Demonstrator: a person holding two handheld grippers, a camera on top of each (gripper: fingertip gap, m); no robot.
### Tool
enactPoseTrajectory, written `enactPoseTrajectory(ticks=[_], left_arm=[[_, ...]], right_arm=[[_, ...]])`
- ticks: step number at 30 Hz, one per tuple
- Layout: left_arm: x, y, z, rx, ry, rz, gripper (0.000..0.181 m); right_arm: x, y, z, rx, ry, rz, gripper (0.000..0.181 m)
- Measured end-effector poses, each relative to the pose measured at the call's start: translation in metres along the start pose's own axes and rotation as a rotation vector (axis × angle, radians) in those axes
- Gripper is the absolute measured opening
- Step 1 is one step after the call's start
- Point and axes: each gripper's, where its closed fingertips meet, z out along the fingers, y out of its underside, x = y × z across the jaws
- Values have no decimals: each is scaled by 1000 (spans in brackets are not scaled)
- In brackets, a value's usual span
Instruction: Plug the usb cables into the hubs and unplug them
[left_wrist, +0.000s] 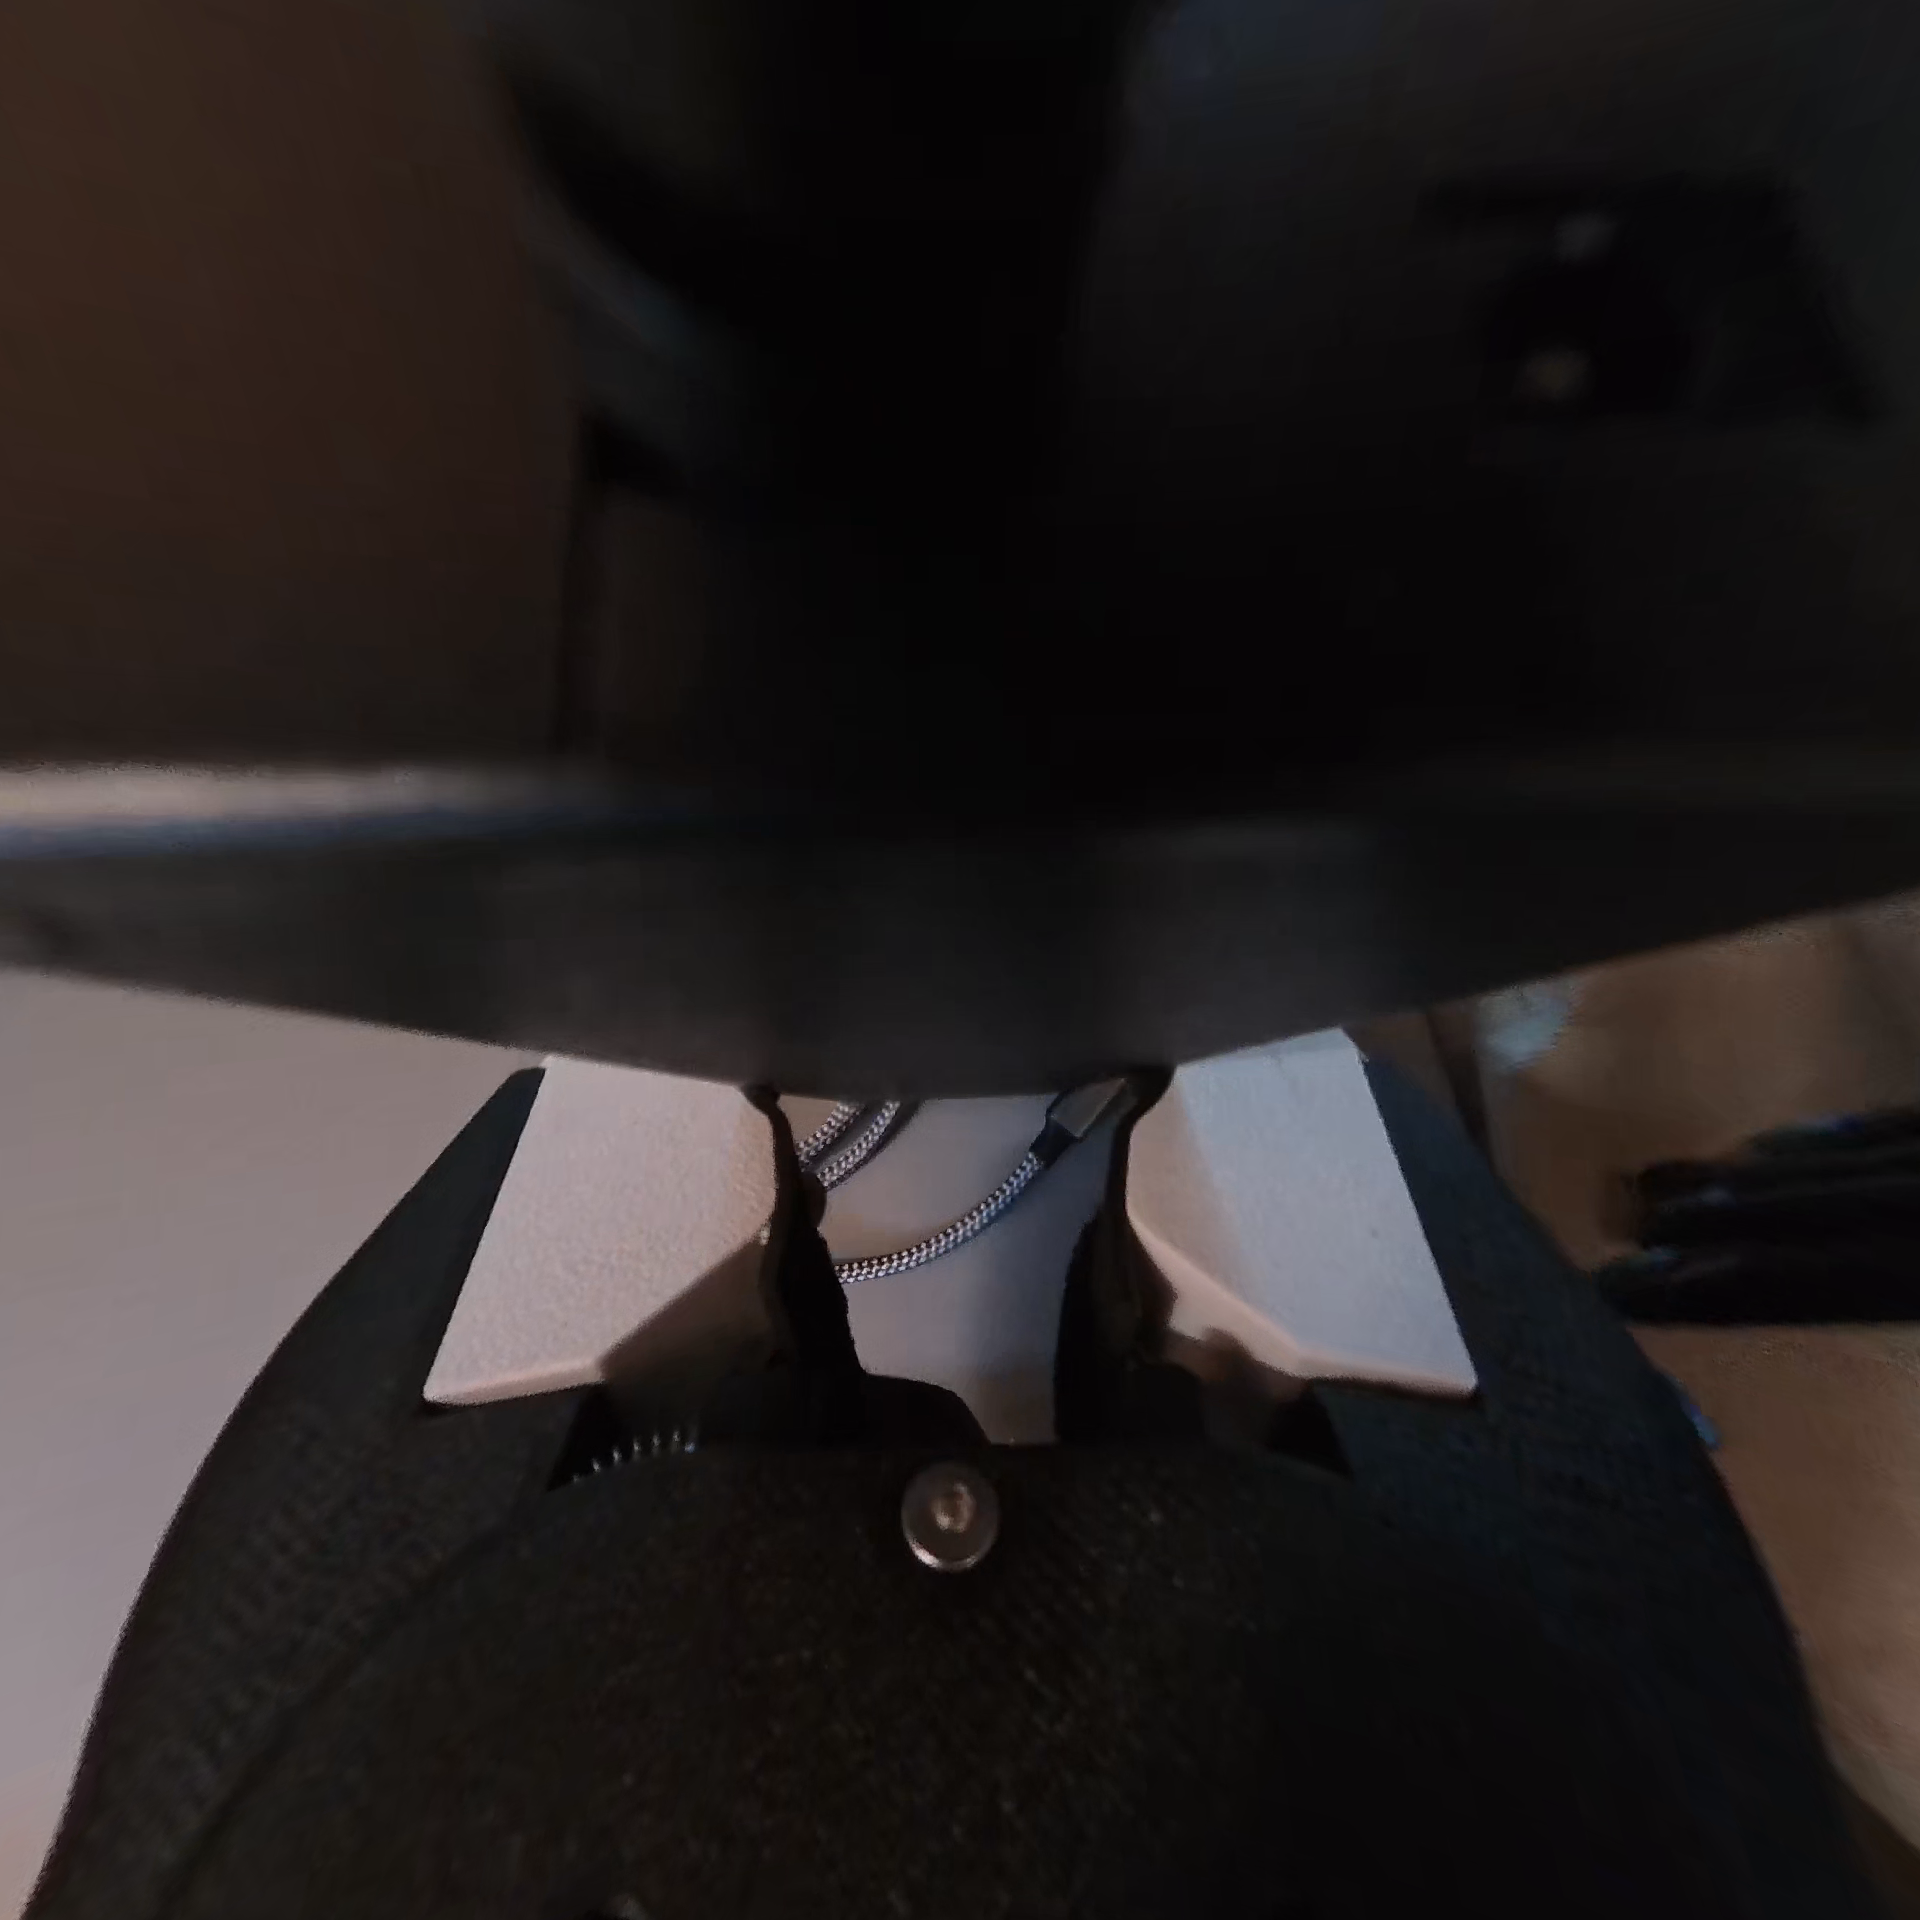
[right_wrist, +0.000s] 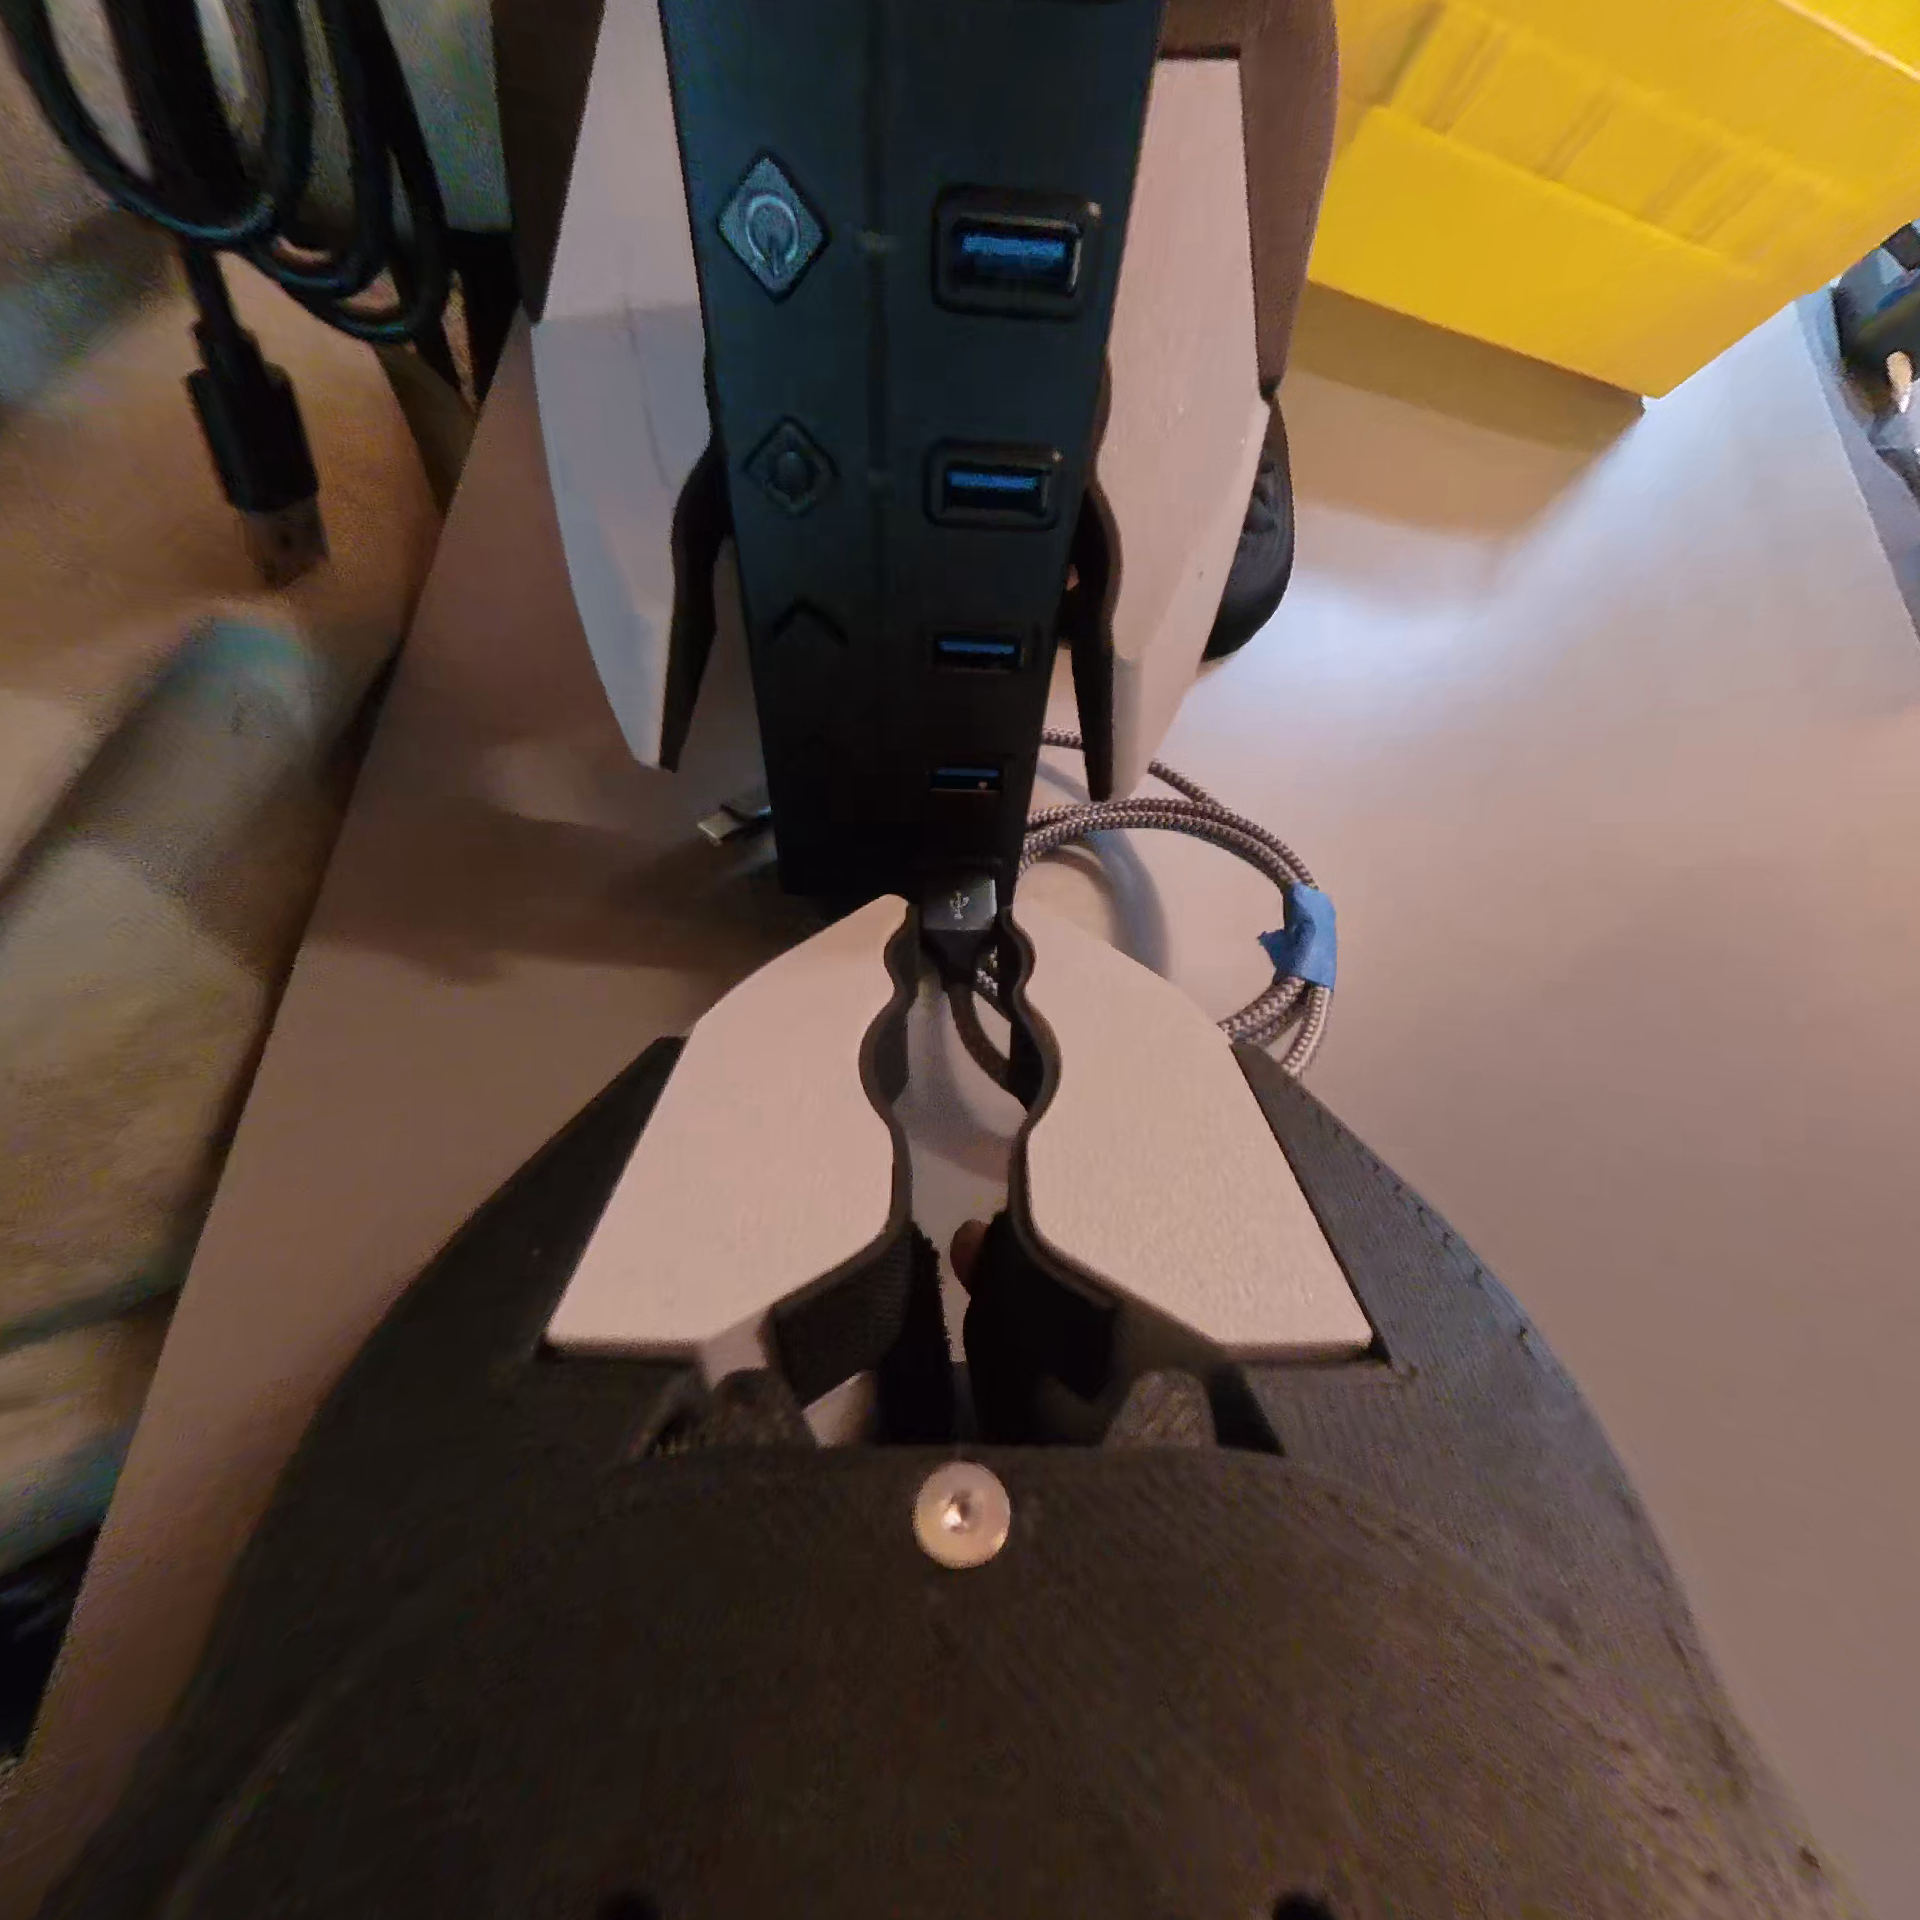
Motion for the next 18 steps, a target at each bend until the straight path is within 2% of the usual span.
enactPoseTrajectory(ticks=[3, 6, 9, 13, 18], left_arm=[[-1, 1, 0, -7, -10, -3, 64], [-4, -3, -2, 20, -45, 4, 64], [-1, -8, -5, 67, -1, -10, 63], [5, -5, -3, 32, 27, 29, 63], [-9, -2, -1, 14, -66, -24, 63]], right_arm=[[2, 1, 0, -13, 33, -33, 14], [5, -4, -5, 45, 70, -48, 14], [0, -8, -9, 92, 22, -46, 14], [-3, -4, -7, 72, -72, -49, 14], [8, -1, -5, -5, 49, -65, 14]])
